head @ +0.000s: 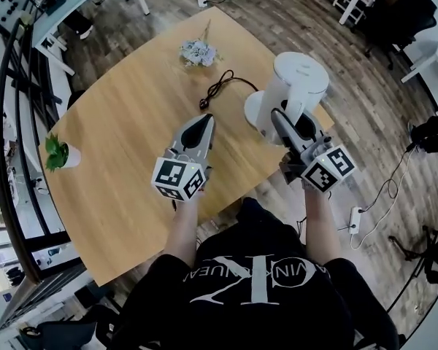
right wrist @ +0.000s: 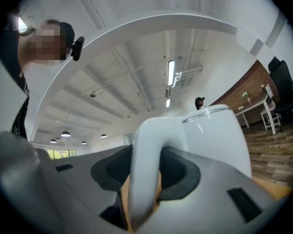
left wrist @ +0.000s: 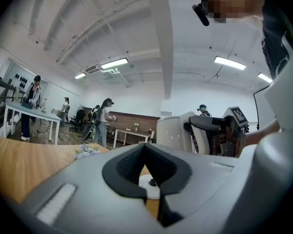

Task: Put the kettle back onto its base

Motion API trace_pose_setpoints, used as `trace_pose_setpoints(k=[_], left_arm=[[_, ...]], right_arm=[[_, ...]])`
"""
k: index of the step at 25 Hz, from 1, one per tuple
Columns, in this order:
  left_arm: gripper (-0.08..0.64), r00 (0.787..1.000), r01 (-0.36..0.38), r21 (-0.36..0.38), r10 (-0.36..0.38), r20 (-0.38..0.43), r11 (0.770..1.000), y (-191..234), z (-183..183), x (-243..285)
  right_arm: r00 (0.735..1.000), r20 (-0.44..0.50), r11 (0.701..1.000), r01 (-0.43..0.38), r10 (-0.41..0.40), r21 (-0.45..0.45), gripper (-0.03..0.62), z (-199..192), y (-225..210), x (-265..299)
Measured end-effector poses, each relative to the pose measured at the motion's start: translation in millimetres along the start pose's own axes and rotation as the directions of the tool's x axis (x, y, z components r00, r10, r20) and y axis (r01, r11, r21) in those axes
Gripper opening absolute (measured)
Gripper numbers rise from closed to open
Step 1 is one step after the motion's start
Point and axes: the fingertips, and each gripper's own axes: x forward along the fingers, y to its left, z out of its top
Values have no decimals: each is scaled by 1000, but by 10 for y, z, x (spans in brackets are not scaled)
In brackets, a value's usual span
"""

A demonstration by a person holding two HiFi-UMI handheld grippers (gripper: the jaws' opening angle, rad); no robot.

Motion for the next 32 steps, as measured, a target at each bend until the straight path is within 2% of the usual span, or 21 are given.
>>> trace_pose_setpoints(k=[10, 19, 27, 32], left_arm=[[11, 994, -108, -15, 108, -6, 994, 376, -13, 86], [11, 987, -159, -24, 158, -27, 987, 548, -107, 21], [12, 990, -142, -40, 141, -25, 989, 535, -137, 50], [11, 992, -124, -39, 123, -21, 991, 477, -135, 101]], right_arm=[[997, -43, 998, -56, 56, 17, 160, -93, -325, 445], [993, -67, 995, -92, 94, 38, 160, -286, -387, 640], [986, -91, 990, -140, 140, 3, 160, -383, -288, 597], [971, -156, 979, -194, 183, -60, 160, -469, -196, 414]])
